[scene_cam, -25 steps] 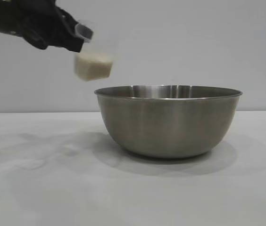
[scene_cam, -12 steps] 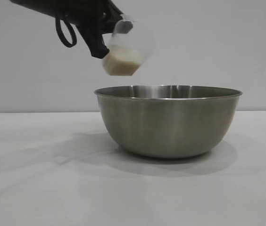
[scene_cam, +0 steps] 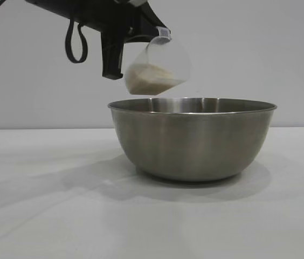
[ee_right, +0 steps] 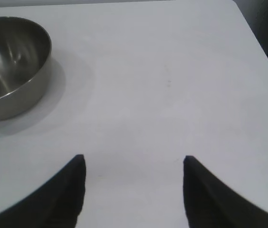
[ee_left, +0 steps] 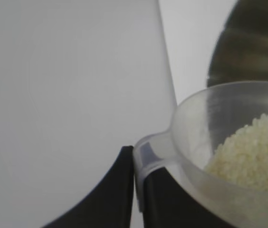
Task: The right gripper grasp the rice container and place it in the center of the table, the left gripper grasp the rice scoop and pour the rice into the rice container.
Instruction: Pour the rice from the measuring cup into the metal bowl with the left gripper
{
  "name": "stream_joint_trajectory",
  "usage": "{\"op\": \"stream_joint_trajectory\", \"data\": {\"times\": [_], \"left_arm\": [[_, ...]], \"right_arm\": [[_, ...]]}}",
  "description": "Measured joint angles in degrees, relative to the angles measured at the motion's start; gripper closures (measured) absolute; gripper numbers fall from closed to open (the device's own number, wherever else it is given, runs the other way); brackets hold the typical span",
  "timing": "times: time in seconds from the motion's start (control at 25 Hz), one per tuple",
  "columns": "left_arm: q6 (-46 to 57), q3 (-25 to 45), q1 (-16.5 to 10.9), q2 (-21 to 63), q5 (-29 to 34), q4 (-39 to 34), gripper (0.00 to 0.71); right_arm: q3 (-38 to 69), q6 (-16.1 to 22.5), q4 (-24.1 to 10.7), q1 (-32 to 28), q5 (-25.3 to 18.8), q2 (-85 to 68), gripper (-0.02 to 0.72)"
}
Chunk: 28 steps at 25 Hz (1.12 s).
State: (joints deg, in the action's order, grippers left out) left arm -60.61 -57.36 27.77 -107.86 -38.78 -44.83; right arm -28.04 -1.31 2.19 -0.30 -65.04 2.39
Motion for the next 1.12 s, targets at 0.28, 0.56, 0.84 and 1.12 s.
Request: {"op": "stream_joint_trajectory", "data": {"times": [0.28,0.56,0.84,1.12], "left_arm": [[-2.92,-3.04,0.0,0.0,1.55,-6.52,0.71],[-3.56,-7.81,0.23,0.0,2.61,-13.89,0.71],[-4.61,-9.63,0.6,0.0,4.06,-20.35,0.71],[-9.09,-9.63,1.0,0.0,4.61,-24.05,0.71]], "right_arm": [[0.0,0.0,0.0,0.0,0.0,0.0,0.322],[0.0,0.0,0.0,0.0,0.0,0.0,0.322],[0.0,0.0,0.0,0.0,0.0,0.0,0.322],[0.0,0.0,0.0,0.0,0.0,0.0,0.322]]}}
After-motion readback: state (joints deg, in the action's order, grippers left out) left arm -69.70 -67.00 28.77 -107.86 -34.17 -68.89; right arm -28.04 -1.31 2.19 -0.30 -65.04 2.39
